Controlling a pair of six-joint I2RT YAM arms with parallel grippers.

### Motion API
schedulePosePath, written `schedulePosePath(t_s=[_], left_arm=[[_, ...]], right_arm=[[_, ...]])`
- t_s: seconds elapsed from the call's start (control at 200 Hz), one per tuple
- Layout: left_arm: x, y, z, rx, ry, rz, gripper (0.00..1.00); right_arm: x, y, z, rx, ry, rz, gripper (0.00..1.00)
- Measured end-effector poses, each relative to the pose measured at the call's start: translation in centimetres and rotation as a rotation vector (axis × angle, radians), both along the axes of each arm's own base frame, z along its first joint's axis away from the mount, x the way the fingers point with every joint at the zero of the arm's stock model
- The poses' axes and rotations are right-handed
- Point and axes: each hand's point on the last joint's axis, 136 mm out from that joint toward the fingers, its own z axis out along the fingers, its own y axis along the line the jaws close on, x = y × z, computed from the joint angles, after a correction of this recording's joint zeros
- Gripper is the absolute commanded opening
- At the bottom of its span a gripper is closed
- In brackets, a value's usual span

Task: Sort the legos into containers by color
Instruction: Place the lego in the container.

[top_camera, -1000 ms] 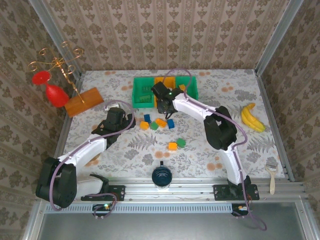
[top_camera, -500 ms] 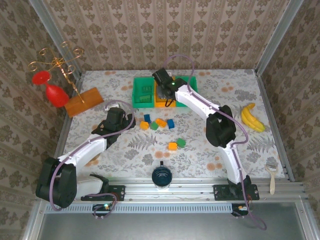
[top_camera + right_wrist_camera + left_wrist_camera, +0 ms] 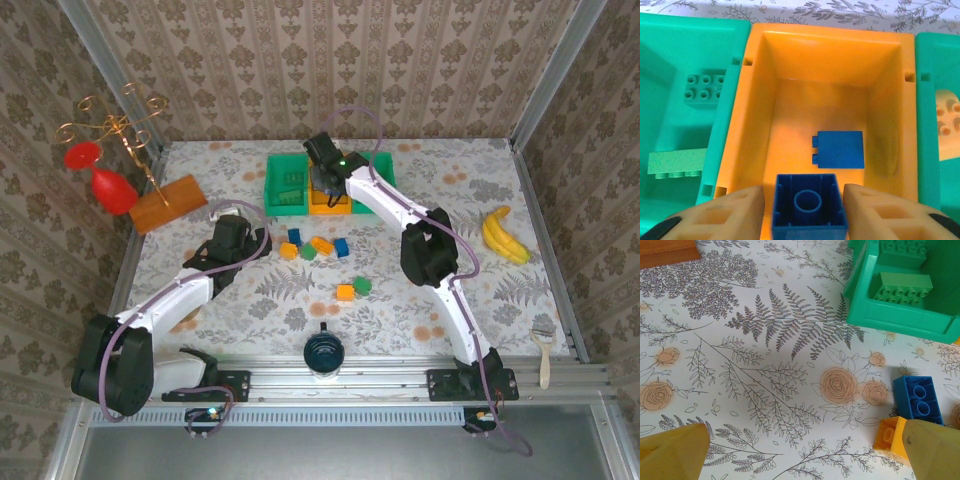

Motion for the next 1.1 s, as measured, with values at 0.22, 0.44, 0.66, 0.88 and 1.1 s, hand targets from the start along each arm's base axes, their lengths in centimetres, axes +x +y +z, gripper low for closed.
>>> schedulePosePath(t_s=[0.22,0.44,0.66,0.88,1.1], left_arm=[[-0.1,0.0,0.4,-0.004,-0.007,-0.001,1.00],[-0.2,0.0,0.9,-0.014,-0.021,-0.005,1.00],[-0.2,0.0,1.2,-0.017,-0.027,-0.005,1.00],[-0.3,0.0,1.2,-0.018,-0.028,-0.005,1.00],[-0.3,0.0,1.2,-0.017,-0.027,-0.005,1.00]], right_arm=[[0.0,0.1,0.3,0.003,0.000,0.009,0.57],[-0.9,0.2,0.0,-0.004,0.024,0.018,0.59],[-5.2,-0.4,0.8,0.016,0.088,0.010,0.59],[-12.2,-2.5,1.6,0.053,0.167,-0.026,0.59],[-19.7,-4.6,0.4,0.067,0.260,-0.076,0.59]])
